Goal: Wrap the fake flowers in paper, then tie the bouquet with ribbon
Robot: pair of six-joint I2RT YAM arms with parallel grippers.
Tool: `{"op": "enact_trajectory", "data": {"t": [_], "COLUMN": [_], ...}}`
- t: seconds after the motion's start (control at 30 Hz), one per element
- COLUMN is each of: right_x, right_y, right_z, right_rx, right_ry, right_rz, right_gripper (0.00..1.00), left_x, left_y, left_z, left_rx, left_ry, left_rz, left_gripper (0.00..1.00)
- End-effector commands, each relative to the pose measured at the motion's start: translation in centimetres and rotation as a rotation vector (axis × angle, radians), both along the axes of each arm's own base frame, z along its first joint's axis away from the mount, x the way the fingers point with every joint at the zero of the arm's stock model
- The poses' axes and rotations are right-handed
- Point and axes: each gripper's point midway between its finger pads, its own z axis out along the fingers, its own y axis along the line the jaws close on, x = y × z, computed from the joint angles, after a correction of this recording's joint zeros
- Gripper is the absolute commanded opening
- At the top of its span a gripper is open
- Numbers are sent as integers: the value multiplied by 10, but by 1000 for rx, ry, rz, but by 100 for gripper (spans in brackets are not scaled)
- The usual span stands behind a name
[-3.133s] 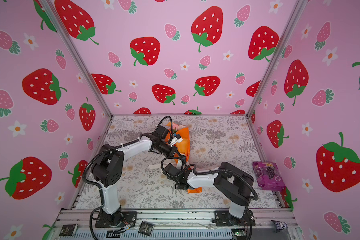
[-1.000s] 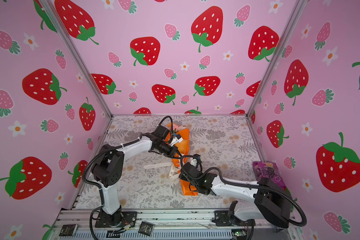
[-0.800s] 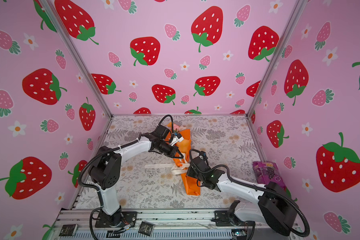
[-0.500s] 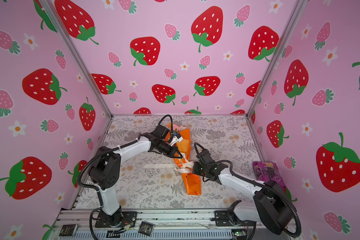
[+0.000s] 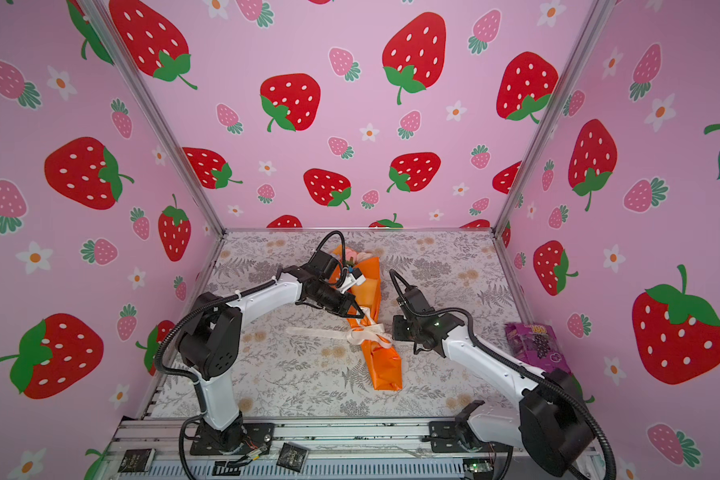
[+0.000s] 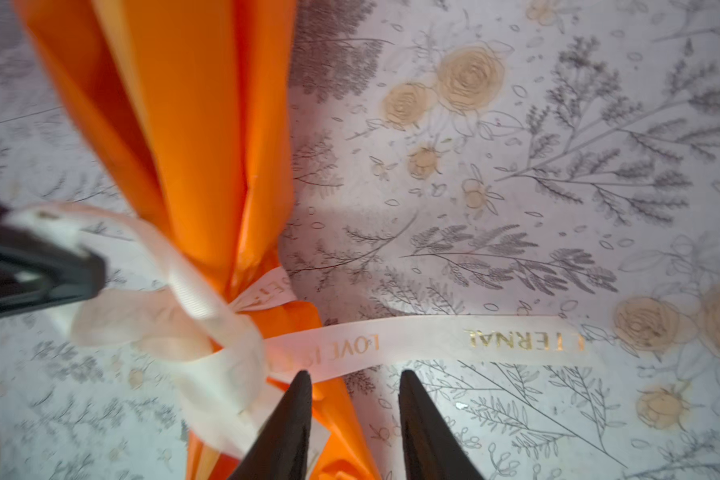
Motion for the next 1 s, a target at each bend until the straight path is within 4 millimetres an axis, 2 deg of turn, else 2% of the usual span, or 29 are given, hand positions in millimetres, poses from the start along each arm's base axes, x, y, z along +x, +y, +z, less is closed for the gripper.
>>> {"op": "enact_trajectory", "data": {"t": [0.0,0.07,0.17,0.2,0.23,0.3,0.37,0.53,0.63,0.67,0.7,0.77,0.8,0.97], "right_x": [-14,-16,-20,-23,-24,-25,-25,-26,-32,-32,-32,-30,-28,-22], "right_y": [39,40,38,38,36,30,27,21,19,17,17,14,12,9], "right_z": [21,14,-8,-14,-19,-24,-24,-28,-37,-37,-37,-36,-34,-16], "right_rx": [152,120,73,62,37,-11,-27,-49,-15,-14,-6,-6,-12,23], "right_ry": [-39,-33,23,39,42,26,7,4,17,10,5,-13,-22,-71], "right_rz": [154,135,128,138,139,119,121,115,102,93,88,68,56,18], "right_gripper": [41,45,51,58,61,64,71,70,61,55,45,37,28,2], "left_x": [-7,-6,-6,-6,-6,-7,-7,-7,-6,-6,-6,-6,-6,-6], "left_y": [2,2,1,1,1,0,0,0,0,-1,-1,-1,-1,0], "left_z": [-2,-2,0,0,1,2,2,2,4,4,4,4,4,5], "left_rx": [8,12,7,8,5,1,0,1,-3,-4,-4,-5,-4,-3], "left_ry": [17,19,21,19,19,21,22,21,18,18,19,18,19,12], "left_rz": [-26,-28,-30,-28,-28,-31,-31,-30,-30,-29,-28,-29,-29,-26], "left_gripper": [0,0,0,0,0,0,0,0,0,0,0,0,0,0]}}
